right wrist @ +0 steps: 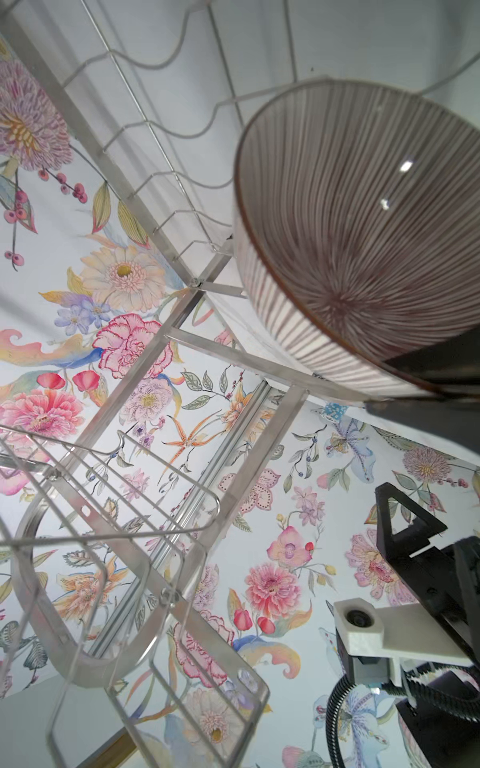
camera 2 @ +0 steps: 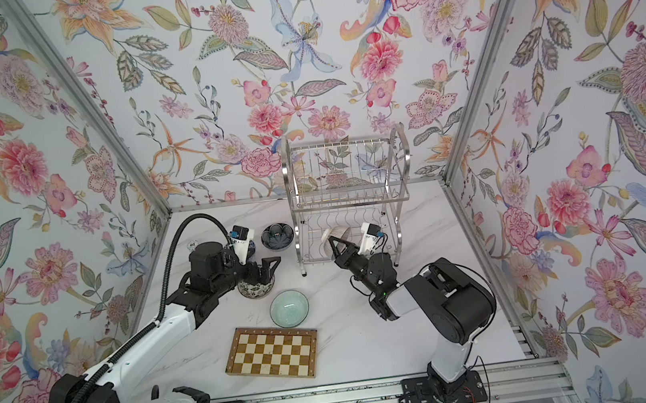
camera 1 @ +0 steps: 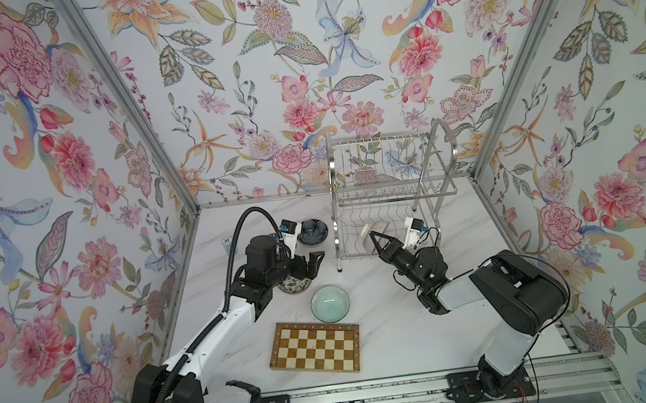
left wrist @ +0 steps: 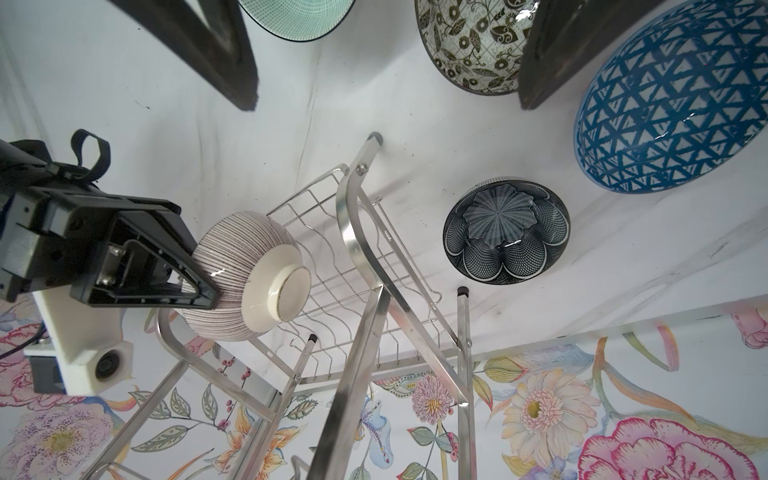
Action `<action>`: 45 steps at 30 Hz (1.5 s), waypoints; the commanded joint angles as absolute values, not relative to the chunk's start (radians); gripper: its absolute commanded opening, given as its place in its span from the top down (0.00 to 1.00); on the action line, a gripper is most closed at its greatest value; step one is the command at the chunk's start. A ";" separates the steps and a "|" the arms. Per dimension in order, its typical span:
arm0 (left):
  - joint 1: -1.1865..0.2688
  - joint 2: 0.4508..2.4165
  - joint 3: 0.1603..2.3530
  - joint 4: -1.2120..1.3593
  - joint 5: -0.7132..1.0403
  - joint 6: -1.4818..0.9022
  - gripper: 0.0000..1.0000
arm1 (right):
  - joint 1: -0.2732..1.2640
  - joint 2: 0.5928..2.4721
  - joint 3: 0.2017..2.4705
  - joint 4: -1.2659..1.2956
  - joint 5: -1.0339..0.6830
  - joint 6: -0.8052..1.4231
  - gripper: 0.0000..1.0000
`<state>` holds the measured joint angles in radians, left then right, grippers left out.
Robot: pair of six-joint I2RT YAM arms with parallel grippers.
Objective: Load the bowls into the dish rack
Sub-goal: 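Carry the pink-striped bowl with the right gripper up into the dish rack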
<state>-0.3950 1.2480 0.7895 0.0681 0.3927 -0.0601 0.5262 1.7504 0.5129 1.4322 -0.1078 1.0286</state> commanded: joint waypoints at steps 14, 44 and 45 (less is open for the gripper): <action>-0.406 1.259 0.780 0.071 0.401 -0.048 0.01 | 0.486 1.782 0.645 1.454 -0.208 1.122 0.95; -0.407 1.268 0.782 0.071 0.403 -0.051 0.01 | 0.445 1.871 0.870 1.233 -0.366 1.240 0.93; -0.407 1.267 0.781 0.071 0.405 -0.051 0.01 | 0.442 1.876 0.876 1.232 -0.372 1.242 0.93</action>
